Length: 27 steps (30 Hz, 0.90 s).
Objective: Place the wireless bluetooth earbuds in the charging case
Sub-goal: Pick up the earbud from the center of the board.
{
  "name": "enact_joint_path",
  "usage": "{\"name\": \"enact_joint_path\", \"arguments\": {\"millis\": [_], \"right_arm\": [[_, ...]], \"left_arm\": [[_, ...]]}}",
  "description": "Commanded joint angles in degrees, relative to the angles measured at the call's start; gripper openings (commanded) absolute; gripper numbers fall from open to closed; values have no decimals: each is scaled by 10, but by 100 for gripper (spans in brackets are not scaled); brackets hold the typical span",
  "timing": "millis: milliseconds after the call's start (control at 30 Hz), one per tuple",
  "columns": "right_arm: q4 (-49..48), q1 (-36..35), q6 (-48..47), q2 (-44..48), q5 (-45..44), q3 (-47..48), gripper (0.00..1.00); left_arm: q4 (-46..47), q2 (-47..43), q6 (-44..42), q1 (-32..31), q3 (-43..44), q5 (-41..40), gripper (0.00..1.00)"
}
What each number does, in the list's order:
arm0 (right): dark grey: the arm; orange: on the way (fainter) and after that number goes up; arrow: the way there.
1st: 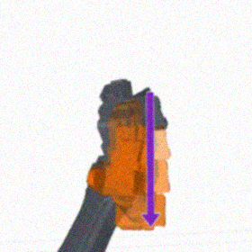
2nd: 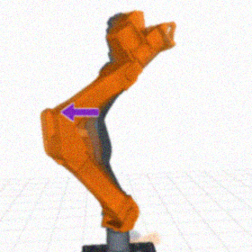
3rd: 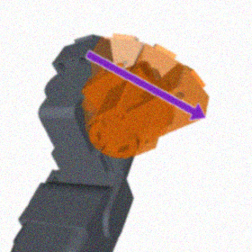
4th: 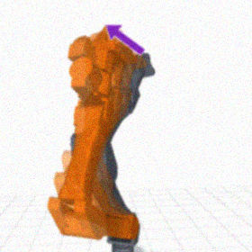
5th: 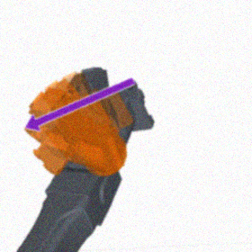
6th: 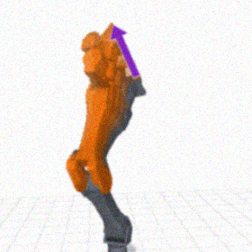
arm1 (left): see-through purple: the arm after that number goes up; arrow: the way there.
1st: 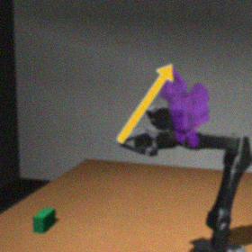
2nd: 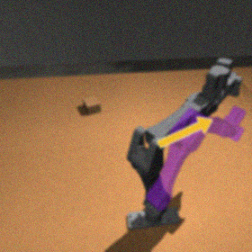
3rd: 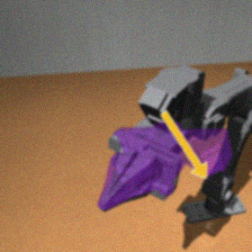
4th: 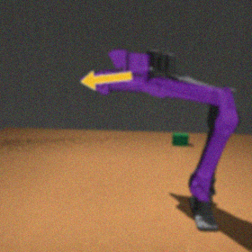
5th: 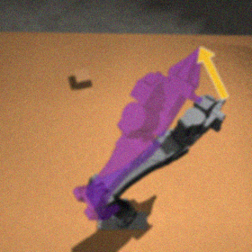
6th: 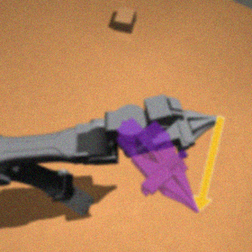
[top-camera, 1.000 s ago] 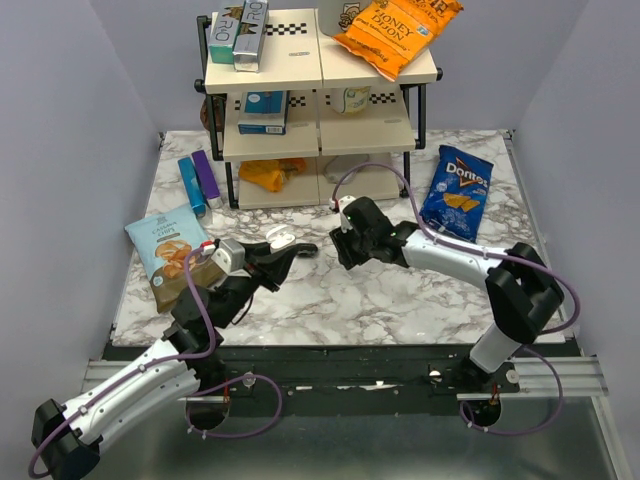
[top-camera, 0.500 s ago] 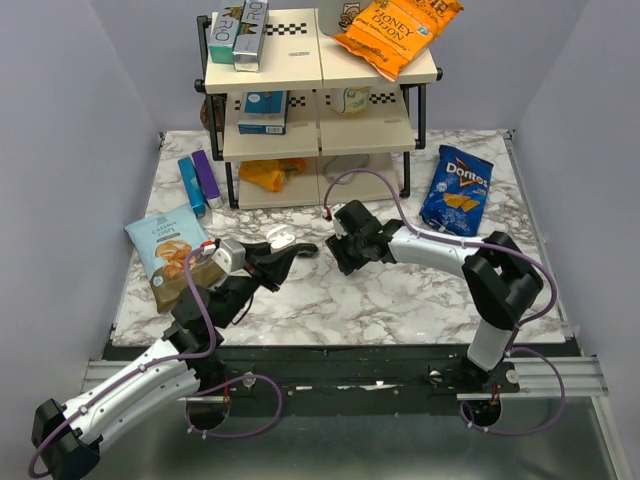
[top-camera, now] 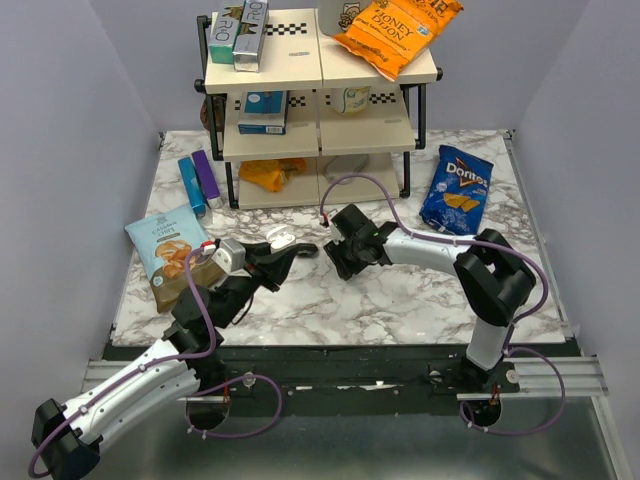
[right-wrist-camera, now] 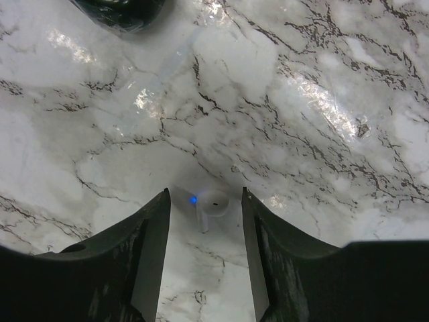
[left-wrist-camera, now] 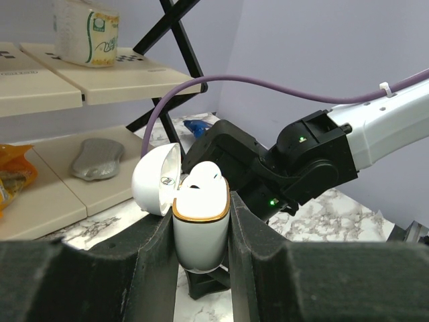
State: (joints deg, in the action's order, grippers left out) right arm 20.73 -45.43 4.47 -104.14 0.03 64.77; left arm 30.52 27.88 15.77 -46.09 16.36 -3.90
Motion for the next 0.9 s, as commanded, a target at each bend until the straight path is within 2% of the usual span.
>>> {"name": "enact_joint_path", "arguments": {"millis": [0, 600, 867], "right_arm": [[12, -6, -3, -18, 11, 8, 54], [14, -6, 5, -23, 7, -4, 45], [12, -9, 14, -16, 12, -21, 35]], "left_arm": [[8, -1, 6, 0, -5, 1, 0], [8, -8, 8, 0, -10, -1, 0], [8, -9, 11, -1, -11, 0, 0]]}}
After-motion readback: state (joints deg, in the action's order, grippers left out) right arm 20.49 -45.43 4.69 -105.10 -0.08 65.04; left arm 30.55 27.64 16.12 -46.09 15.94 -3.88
